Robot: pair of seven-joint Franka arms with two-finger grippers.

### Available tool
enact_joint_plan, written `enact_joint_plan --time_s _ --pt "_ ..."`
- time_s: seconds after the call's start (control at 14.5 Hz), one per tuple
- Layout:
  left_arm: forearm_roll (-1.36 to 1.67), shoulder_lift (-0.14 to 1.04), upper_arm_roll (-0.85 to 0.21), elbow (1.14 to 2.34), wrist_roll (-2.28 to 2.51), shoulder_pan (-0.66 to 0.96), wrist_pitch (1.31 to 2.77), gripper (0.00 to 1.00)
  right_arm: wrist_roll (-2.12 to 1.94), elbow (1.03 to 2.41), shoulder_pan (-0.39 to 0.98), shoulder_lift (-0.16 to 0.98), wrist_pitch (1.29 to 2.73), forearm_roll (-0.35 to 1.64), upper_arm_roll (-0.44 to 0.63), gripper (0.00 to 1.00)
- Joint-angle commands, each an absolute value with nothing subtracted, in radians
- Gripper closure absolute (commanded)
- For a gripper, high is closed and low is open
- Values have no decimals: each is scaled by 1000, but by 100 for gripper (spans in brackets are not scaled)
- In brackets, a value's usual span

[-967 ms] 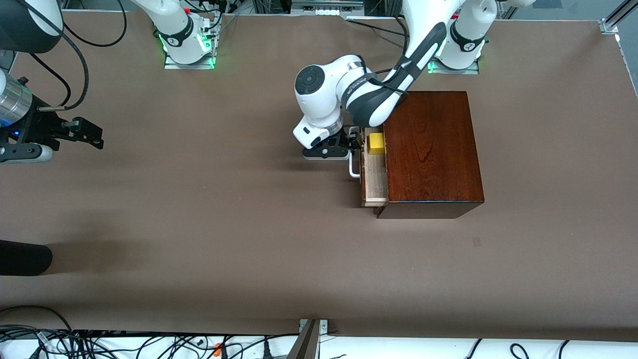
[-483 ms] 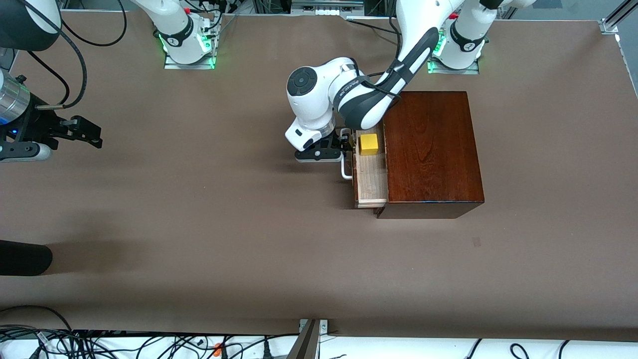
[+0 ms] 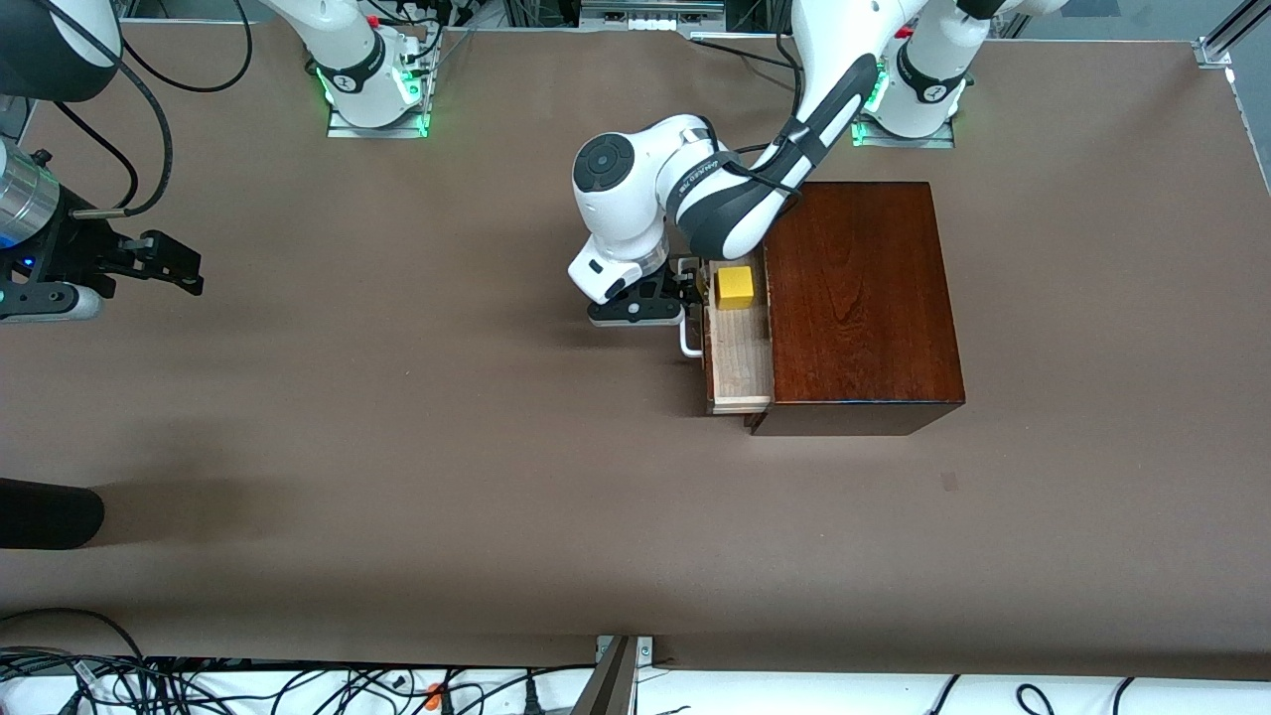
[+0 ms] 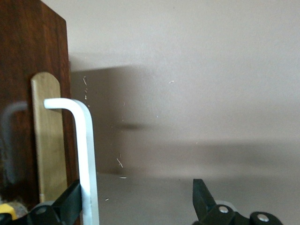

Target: Open drawer, take yellow block, close drawer

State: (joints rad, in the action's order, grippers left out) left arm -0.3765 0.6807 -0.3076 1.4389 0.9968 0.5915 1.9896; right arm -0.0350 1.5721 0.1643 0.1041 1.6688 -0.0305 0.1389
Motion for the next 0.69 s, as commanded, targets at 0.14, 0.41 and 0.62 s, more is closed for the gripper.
enact_joint_plan --time_s 0.14,0.41,0.62 --pt "-373 620 -318 1388 977 592 1876 0 -28 1568 167 91 1654 -25 141 0" --pt "-266 514 -318 1388 906 543 1777 0 -25 1568 167 92 1654 -23 138 0" --pt "-209 437 -319 1388 734 445 1701 0 -26 1568 167 92 1654 -23 138 0"
